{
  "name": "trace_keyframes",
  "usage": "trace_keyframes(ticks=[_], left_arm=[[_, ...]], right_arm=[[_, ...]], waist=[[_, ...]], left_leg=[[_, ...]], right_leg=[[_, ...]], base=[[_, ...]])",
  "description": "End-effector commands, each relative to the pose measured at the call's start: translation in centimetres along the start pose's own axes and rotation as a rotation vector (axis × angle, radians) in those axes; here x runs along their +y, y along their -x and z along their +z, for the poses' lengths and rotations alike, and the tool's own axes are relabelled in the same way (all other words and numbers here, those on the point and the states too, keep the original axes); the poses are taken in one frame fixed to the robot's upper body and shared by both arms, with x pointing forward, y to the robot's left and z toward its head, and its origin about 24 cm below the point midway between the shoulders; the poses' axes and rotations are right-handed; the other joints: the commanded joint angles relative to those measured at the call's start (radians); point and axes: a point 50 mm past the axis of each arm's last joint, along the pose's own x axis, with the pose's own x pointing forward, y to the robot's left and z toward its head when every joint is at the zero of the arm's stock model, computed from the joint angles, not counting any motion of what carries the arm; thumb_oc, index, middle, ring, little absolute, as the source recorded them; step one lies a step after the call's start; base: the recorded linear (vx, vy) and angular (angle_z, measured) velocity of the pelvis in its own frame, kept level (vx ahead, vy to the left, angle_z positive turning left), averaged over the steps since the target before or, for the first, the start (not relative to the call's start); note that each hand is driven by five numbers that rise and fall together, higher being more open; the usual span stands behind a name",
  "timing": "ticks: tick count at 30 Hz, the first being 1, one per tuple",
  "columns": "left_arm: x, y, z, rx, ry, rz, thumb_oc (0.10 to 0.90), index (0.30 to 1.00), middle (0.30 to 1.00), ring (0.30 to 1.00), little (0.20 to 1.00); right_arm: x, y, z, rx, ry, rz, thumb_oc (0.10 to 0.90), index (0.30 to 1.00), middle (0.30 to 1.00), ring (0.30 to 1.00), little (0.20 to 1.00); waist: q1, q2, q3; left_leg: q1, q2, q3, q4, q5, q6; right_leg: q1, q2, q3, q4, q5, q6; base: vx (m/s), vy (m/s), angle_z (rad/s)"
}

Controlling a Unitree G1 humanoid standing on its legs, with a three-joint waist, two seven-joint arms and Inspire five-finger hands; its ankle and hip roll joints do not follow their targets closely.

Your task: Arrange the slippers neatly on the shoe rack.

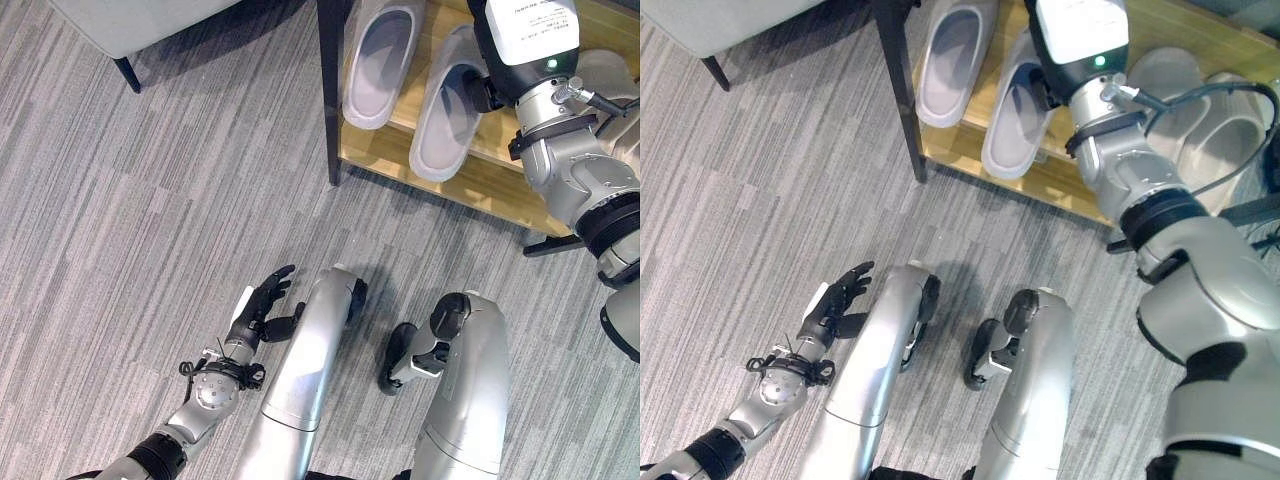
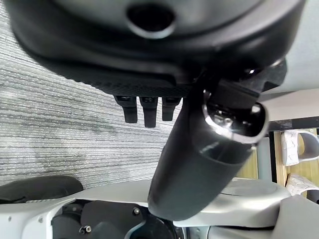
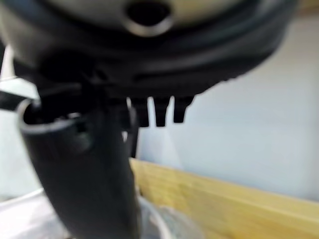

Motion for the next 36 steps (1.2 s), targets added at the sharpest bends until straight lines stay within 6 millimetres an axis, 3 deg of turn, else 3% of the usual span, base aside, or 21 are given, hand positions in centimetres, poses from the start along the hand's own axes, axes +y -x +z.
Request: trace_keyframes(ticks=[1,12,19,23,36], left_arm=[[-2.5,0.3,2.2,-0.118,0.064,-0.115,0.800,0.900,0.900,0.900,0.900],[-2.0,1.0,1.1,-0.060,0.045,-0.093,0.800,0.900,0.900,0.900,0.900],[-1.8,0.8,1.2,-0.053,0.055,-0.050,0.800,0.900,0.900,0.900,0.900],[-2.1,0.3,1.8,-0.071,0.067,-0.024,0.800,0.900,0.900,0.900,0.900],[-3.3,-0.7,2.6,-0.104,0.081,-0.042,0.800,0.900,0.900,0.900,0.900]], right_arm=[[-6.8,-3.8,0.4,-0.023,-0.062,-0.236,0.800,0.900,0.900,0.900,0.900],[-6.2,-2.4,2.9,-0.074,-0.330,-0.243,0.800,0.900,0.900,0.900,0.900],[-5.6,-0.7,5.3,-0.044,-0.645,-0.309,0.800,0.900,0.900,0.900,0.900],[-4.3,1.1,6.3,0.067,-0.851,-0.359,0.800,0.900,0.900,0.900,0.900],[-1.5,0.5,7.3,0.228,-0.890,-0.283,0.800,0.900,0.900,0.900,0.900]], waist=[[0.019,0.006,-0.025],[-0.012,-0.012,-0.025],[-0.042,-0.027,-0.025],[-0.068,-0.035,-0.025],[-0.034,0.002,-0.025]], left_leg=[[-0.028,0.049,-0.093,0.053,-0.179,-0.069],[-0.028,0.059,-0.075,0.068,-0.180,-0.067],[-0.028,0.058,-0.060,0.073,-0.183,-0.070],[-0.028,0.049,-0.050,0.064,-0.179,-0.071],[-0.028,0.032,-0.085,0.061,-0.182,-0.070]], right_leg=[[0.055,-0.003,0.069,0.070,0.034,-0.034],[0.038,0.017,0.088,0.094,0.043,-0.030],[0.029,0.035,0.094,0.102,0.042,-0.034],[0.031,0.047,0.091,0.090,0.052,-0.035],[0.031,0.046,0.055,0.080,0.062,-0.028]], base=[[0.00,0.000,0.00],[0.00,-0.002,-0.01],[-0.01,-0.004,-0.02],[-0.04,-0.019,-0.03],[-0.01,0.000,-0.01]])
